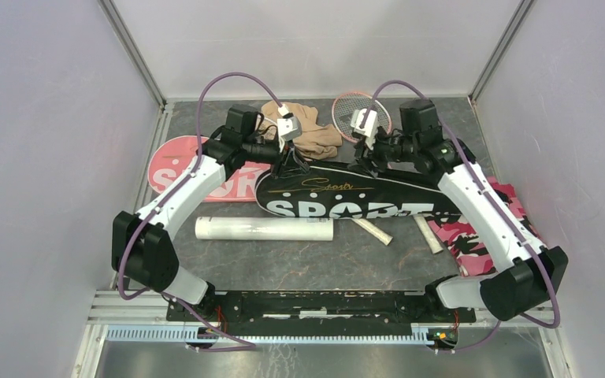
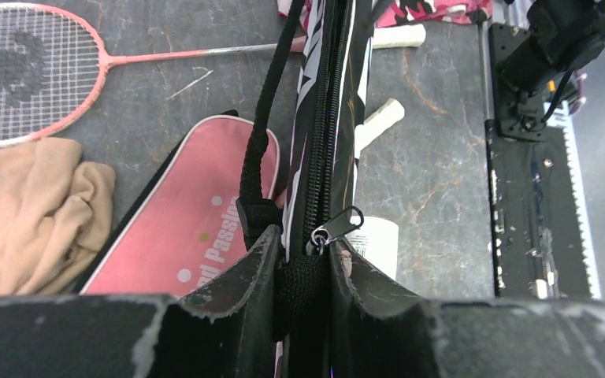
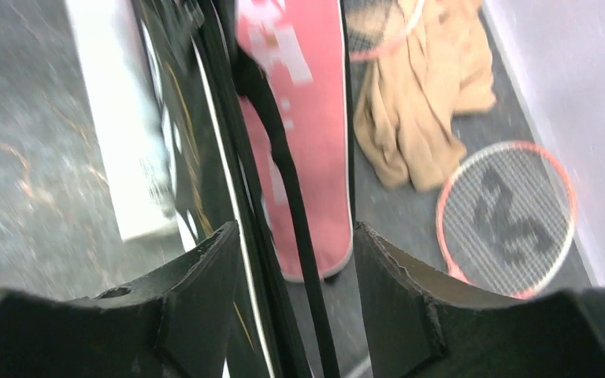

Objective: Pack up the badminton gear
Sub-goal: Zip the racket bag at the center of the board.

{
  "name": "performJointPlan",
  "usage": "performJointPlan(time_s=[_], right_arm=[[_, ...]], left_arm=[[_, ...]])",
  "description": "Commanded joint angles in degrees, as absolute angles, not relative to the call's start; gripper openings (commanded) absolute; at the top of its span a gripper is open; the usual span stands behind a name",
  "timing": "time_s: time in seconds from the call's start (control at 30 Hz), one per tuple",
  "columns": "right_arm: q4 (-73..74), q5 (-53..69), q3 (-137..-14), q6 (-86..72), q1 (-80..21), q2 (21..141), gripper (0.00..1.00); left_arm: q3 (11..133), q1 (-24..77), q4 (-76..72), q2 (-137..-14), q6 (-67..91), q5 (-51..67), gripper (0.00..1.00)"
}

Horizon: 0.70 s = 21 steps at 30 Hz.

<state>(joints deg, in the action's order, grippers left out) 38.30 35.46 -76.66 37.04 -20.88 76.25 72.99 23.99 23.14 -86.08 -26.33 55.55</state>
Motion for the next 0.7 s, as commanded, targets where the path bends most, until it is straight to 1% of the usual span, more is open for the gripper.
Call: performJointPlan(time_s=[0.0,0.13,0.4,0.67], right_arm=[[24.9,39.5,-78.0,25.6,-26.0,75.5,0.59],[22.0,38.4,-78.9,23.2,-30.2,77.4,0.55],[22.4,38.5,-81.9,21.5,-35.2,82.3,0.54],[24.0,36.4,-82.6,22.8,-36.8,84.1,0.51]], left_arm=[[71.9,24.6,14.8,-83.1,-15.7,55.6,0.02],[70.0,25.0,12.5,-81.8,-14.3,55.4,0.02],[67.6,25.1,10.9,-80.2,-15.9,54.4,0.02],[66.9,25.1,10.6,-79.8,-16.7,54.3,0.02]])
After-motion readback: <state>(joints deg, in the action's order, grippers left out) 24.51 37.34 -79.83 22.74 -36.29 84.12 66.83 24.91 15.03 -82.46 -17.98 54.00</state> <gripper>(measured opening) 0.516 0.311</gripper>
